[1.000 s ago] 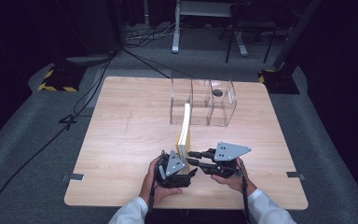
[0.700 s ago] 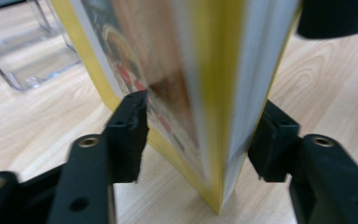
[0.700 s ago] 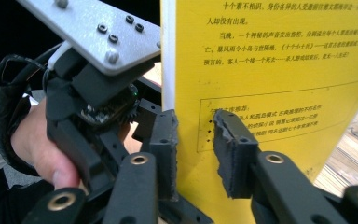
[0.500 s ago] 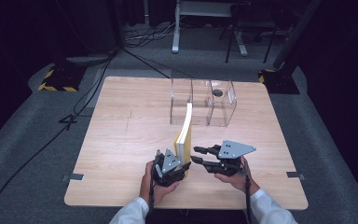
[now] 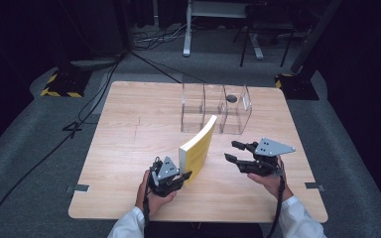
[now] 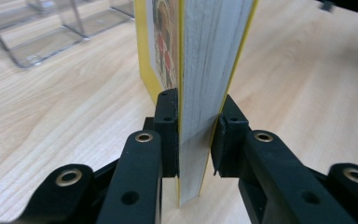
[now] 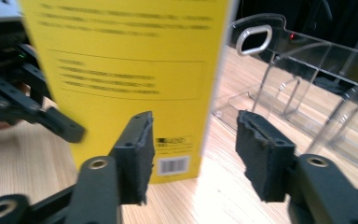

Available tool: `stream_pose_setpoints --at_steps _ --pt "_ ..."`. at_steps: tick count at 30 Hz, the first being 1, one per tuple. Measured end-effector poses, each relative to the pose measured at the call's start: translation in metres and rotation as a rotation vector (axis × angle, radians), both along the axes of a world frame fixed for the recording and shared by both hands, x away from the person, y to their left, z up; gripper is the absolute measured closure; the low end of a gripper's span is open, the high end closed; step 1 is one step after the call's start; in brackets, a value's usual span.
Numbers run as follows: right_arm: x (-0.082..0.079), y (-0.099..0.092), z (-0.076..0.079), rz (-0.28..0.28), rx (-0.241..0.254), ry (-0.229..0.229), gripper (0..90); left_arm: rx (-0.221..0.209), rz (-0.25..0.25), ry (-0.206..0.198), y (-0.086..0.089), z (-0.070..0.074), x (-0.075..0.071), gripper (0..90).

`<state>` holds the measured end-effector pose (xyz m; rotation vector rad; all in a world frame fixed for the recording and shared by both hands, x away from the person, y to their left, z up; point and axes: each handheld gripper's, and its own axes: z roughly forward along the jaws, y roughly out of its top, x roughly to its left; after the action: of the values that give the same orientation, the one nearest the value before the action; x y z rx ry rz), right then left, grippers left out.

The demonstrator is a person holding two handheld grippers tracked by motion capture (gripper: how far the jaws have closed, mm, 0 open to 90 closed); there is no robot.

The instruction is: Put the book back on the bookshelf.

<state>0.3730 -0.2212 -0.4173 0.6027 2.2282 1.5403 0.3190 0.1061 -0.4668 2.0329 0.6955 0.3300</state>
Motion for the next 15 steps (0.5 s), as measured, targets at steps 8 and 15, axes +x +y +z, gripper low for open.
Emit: stream_pose_setpoints --at_steps 8,15 --pt "0.007 0.013 -0.005 0.136 -0.016 0.02 35.2 0.019 -0.097 0.033 0.028 0.003 -0.016 75.0" --pt "0.014 0.044 -0.009 0.297 -0.085 0.035 32.8 0.041 -0.153 0.035 0.046 0.005 -0.018 74.9"
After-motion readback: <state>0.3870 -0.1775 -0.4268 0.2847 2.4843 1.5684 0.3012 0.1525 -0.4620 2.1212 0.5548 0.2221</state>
